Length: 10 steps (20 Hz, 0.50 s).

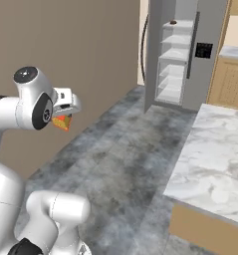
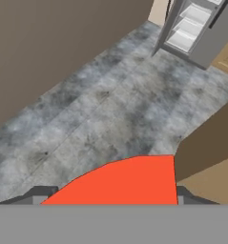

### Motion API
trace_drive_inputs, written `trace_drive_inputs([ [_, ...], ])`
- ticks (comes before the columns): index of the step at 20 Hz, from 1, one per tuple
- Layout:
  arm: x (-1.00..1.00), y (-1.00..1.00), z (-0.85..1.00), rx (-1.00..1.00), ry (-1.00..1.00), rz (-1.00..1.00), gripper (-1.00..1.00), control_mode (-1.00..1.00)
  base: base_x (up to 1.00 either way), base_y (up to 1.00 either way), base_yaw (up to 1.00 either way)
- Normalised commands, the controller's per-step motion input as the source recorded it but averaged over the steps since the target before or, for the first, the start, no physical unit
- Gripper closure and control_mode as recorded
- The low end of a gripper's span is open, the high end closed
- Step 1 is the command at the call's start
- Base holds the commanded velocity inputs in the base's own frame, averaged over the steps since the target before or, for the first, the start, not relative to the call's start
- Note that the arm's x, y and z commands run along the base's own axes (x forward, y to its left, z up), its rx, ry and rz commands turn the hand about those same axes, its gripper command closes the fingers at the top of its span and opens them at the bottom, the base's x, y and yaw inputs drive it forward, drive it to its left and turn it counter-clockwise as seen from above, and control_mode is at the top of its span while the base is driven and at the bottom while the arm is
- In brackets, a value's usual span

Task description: Take the cheese, chicken drumstick, and potato from the fridge and place them on the plate on the dining counter to create an appetizer plate.

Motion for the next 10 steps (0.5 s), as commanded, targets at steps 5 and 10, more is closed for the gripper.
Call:
trace_drive_inputs([
  [5, 0.0, 0.0, 0.0, 0.0, 0.0, 0.0, 1.0, 1.0, -1.0, -0.06, 0.0],
  [10, 0.0, 0.0, 0.0, 0.0, 0.0, 0.0, 1.0, 1.0, -1.0, -0.75, -0.09],
])
